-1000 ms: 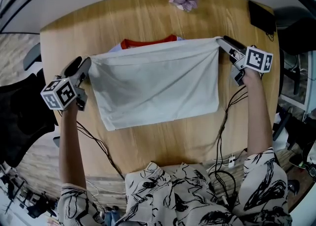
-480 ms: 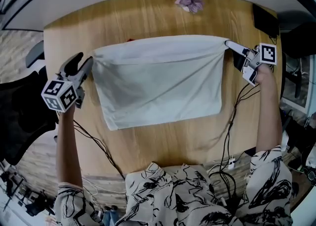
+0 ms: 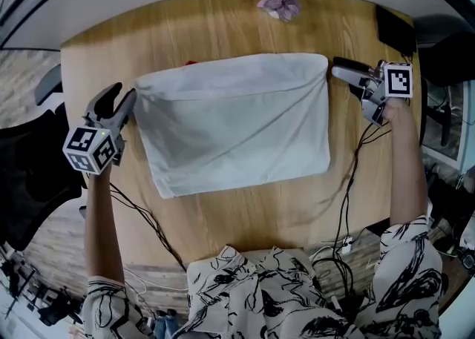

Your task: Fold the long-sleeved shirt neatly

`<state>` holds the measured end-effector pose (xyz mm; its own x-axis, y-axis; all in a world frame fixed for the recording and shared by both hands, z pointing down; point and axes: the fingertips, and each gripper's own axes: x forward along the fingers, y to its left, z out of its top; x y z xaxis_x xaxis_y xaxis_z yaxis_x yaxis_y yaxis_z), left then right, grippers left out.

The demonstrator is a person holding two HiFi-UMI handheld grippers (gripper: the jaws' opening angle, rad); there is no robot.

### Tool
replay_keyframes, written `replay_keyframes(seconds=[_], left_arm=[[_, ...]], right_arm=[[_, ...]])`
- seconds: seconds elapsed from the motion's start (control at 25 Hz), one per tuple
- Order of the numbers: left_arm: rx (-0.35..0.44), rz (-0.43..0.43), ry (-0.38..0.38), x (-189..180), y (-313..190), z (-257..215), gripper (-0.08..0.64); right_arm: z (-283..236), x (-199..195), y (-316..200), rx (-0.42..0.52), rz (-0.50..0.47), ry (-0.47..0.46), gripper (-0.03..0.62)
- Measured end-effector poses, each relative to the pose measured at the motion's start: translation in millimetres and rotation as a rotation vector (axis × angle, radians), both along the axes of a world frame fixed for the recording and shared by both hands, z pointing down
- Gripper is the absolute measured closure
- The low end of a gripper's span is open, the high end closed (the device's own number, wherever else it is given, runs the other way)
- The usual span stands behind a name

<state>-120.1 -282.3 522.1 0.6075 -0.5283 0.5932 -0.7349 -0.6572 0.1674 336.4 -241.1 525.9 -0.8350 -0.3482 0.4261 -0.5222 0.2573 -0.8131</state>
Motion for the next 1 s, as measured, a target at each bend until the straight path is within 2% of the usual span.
replay_keyframes(seconds=[0.12, 0.2, 0.36, 0.4, 0.48, 0.6, 0.76, 1.0], left_arm=[[0.051, 0.131, -0.055, 11.5, 6.9, -2.1, 0.37], [0.099, 0.266, -0.129, 21.1, 15.9, -1.7, 0.365], [0.197, 0.544, -0.346, 35.4, 31.0, 6.9, 0.356], [0.214, 0.594, -0.387, 36.5, 32.8, 8.8, 0.357], [0.224, 0.656, -0.425, 39.2, 33.8, 10.9, 0.359], [0.221, 0.702, -0.441, 44.1, 32.8, 16.9, 0.367], [0.196, 0.754, -0.446, 48.1, 34.9, 23.9, 0.38], [0.154, 0.827, -0.466, 48.6, 41.5, 33.7, 0.402]], right_arm=[[4.1, -2.4, 1.9, 0.222, -0.193, 0.295, 0.225], [-0.7, -11.0, 3.3, 0.388, -0.34, 0.432, 0.241], [-5.1, -40.6, 19.9, 0.658, -0.668, 0.605, 0.26], [-4.5, -48.7, 24.4, 0.707, -0.734, 0.632, 0.271], [0.7, -59.2, 30.8, 0.781, -0.849, 0.695, 0.295], [14.9, -61.2, 37.1, 0.814, -0.976, 0.771, 0.316], [19.7, -69.8, 32.9, 0.798, -0.977, 0.752, 0.351], [34.6, -76.3, 42.8, 0.758, -1.089, 0.757, 0.394]])
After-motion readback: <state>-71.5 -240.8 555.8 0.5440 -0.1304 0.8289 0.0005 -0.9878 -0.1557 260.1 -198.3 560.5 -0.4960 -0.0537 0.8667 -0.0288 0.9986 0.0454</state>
